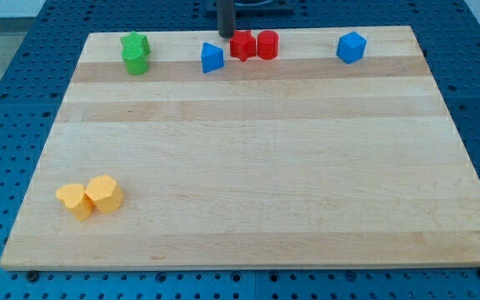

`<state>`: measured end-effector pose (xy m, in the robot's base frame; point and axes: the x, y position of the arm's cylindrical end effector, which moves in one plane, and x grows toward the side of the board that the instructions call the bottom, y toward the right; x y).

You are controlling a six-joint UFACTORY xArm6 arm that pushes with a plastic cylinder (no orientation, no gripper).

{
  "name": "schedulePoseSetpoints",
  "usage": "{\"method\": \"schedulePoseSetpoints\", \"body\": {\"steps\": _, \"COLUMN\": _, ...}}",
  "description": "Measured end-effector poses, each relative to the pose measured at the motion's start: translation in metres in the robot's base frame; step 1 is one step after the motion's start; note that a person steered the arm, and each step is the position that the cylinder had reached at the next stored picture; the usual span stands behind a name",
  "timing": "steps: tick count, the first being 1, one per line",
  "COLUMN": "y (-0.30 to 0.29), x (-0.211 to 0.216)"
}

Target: Move blue traingle down

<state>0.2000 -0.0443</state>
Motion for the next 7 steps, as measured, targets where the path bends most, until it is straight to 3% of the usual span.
{"method": "schedulePoseSetpoints", "body": {"steps": 4, "y": -0.036, "x": 0.048}}
{"method": "schedulePoseSetpoints", "body": {"steps": 7, "y": -0.046, "x": 0.108}}
